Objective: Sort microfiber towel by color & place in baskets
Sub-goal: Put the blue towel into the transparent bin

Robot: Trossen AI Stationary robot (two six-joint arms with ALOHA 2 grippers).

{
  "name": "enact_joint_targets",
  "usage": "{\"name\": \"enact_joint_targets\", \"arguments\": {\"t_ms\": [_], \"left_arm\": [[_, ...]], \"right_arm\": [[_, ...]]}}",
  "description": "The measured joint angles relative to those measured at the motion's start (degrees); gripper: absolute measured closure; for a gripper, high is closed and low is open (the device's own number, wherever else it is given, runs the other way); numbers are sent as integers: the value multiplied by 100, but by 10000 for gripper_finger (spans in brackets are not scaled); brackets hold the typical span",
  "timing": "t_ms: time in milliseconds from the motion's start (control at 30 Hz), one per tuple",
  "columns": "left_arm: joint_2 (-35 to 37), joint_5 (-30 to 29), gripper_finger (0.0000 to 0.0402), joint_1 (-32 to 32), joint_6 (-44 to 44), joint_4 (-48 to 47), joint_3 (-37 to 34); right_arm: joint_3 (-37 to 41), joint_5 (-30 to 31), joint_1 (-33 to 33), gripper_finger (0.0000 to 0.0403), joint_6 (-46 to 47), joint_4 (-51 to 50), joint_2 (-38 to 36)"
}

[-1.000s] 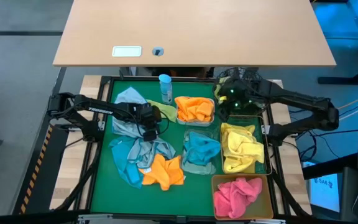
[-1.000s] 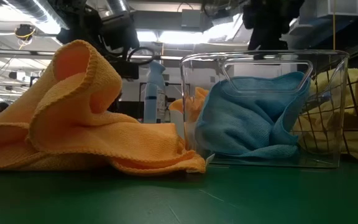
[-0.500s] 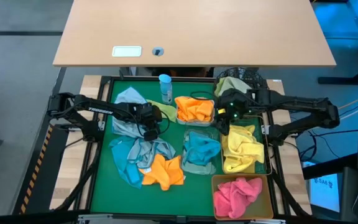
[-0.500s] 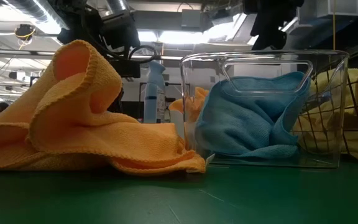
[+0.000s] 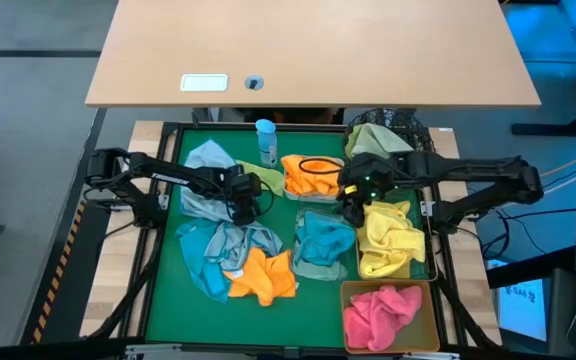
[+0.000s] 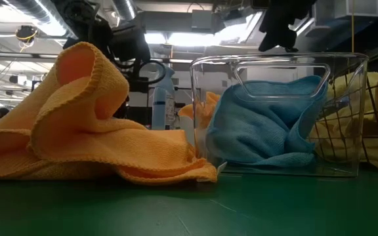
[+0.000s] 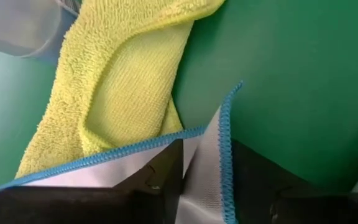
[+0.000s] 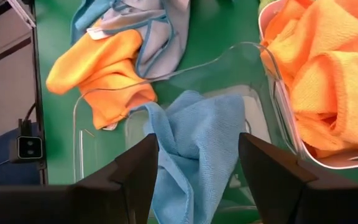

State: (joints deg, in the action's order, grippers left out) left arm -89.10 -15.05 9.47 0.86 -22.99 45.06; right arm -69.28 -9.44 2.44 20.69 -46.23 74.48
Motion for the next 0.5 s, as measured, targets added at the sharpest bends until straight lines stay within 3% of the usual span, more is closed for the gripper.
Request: {"name": "enact_joint_targets", "arguments": {"t_ms": [233, 500], "left_arm": [[-4, -48, 386, 0, 4, 11, 24], [260, 299, 398, -51, 2, -523, 797]], "right_arm": [[0, 24, 17, 182, -2, -1, 202], [0, 414, 15, 182, -14, 25, 417]]}}
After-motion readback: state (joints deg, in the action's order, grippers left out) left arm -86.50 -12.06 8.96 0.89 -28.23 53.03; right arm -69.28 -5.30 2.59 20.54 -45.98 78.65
